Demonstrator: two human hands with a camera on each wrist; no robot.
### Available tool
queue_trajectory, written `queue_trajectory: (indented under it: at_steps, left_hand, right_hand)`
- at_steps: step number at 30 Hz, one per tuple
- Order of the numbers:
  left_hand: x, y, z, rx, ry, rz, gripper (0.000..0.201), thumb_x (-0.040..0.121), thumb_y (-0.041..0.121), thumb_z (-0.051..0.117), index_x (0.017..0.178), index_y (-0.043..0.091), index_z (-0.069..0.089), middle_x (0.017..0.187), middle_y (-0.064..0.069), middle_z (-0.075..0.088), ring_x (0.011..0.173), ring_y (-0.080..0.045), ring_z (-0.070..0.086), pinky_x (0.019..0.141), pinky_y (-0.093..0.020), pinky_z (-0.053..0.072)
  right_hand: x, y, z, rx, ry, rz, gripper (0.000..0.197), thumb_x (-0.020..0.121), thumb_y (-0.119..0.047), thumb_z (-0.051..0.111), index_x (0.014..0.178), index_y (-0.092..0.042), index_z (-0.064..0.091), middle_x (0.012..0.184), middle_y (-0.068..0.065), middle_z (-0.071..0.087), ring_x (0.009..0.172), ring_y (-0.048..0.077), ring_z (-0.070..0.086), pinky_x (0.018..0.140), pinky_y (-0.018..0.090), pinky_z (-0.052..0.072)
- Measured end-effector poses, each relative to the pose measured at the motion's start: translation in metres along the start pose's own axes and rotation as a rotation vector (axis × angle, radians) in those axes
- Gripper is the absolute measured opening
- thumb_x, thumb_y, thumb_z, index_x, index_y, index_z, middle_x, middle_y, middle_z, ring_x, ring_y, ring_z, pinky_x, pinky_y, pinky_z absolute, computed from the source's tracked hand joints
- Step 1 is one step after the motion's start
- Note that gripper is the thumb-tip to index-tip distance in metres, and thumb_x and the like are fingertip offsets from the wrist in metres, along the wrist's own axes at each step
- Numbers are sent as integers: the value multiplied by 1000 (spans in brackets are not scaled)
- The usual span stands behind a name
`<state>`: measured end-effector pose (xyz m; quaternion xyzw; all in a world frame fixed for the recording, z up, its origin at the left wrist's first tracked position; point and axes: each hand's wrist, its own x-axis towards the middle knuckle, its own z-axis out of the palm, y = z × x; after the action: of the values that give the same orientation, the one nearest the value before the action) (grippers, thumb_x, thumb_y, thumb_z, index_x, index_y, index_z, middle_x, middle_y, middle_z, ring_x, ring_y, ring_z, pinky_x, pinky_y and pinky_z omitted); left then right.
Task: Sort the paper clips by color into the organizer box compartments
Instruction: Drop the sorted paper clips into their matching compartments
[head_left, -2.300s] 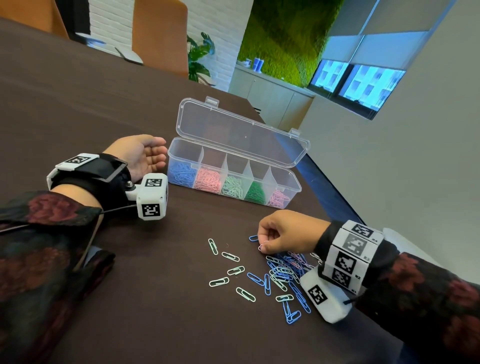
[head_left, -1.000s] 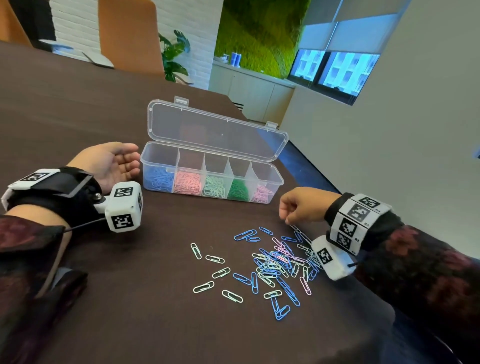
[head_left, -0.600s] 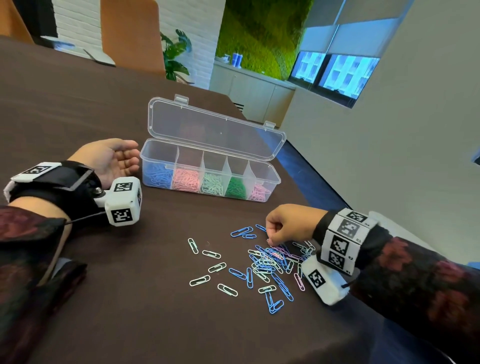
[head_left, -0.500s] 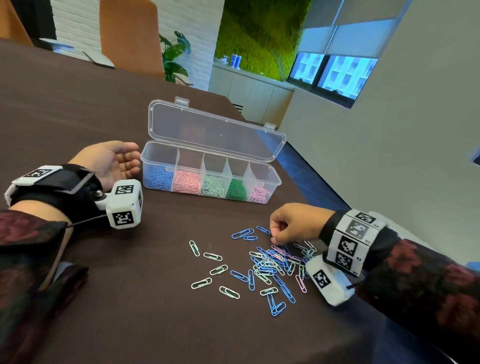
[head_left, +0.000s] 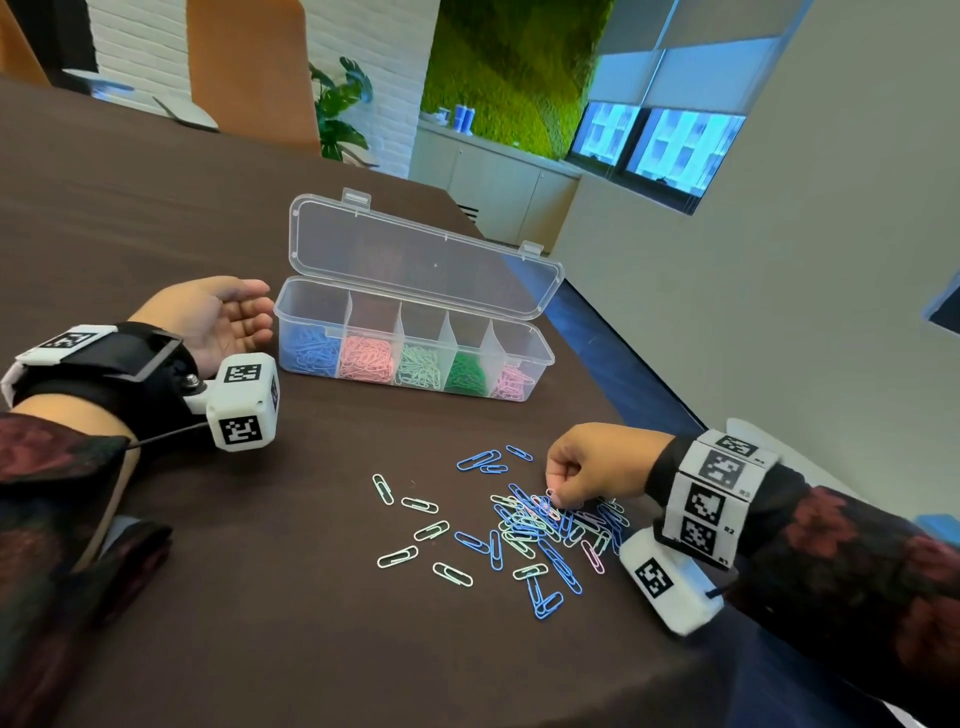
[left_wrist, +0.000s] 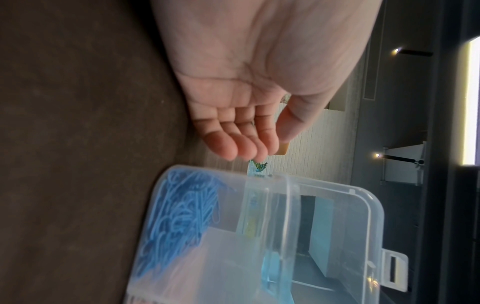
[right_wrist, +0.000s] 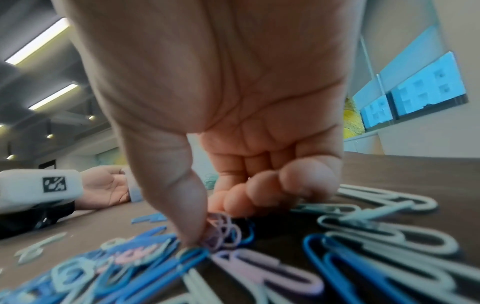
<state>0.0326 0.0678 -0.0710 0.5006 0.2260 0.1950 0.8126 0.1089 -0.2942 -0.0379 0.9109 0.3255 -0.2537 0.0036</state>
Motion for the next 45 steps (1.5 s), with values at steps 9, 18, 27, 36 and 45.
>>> queue_trajectory:
  at_steps: [9, 18, 27, 36, 45]
  left_hand:
    - [0, 1, 2, -1, 3, -5, 17, 95, 14, 43, 84, 13, 55, 50, 5, 57, 49, -7, 52, 46, -14, 48]
    - [0, 0, 2, -4, 7, 3, 18, 95, 14, 43, 83, 12, 56, 63, 1, 56, 62, -11, 48, 47, -15, 48]
    - [2, 1, 1, -6, 7, 7, 20, 96, 17, 41, 83, 13, 55, 52, 5, 58, 48, -6, 53, 46, -13, 48]
    - [1, -2, -1, 10, 2, -1, 18, 96, 17, 41, 83, 14, 54, 64, 3, 55, 61, -9, 49, 49, -16, 49]
    - [3, 0, 0, 3, -3, -4, 19, 96, 17, 41, 83, 14, 55, 50, 6, 57, 47, -5, 53, 47, -14, 49]
  right_hand:
    - [8, 19, -36, 552, 199, -51, 24, 88, 1, 56, 70, -13, 58, 61, -3, 60, 50, 6, 51, 46, 19, 40]
    - [59, 16, -92, 708, 834, -58, 18, 87, -16, 64, 79, -23, 50, 73, 0, 53, 56, 12, 48, 39, 17, 40]
    - [-15, 27, -34, 201, 220, -144, 21, 83, -1, 65, 78, -21, 60, 66, -3, 59, 52, -1, 48, 53, 11, 38]
    - [-45, 13, 9, -27, -6, -86, 20, 79, -28, 76, 74, -21, 58, 60, -11, 56, 52, -2, 49, 55, 11, 37]
    - [-36, 5, 16, 9, 45, -140, 23, 82, -8, 64, 67, -22, 53, 62, -12, 58, 51, -4, 51, 55, 11, 40]
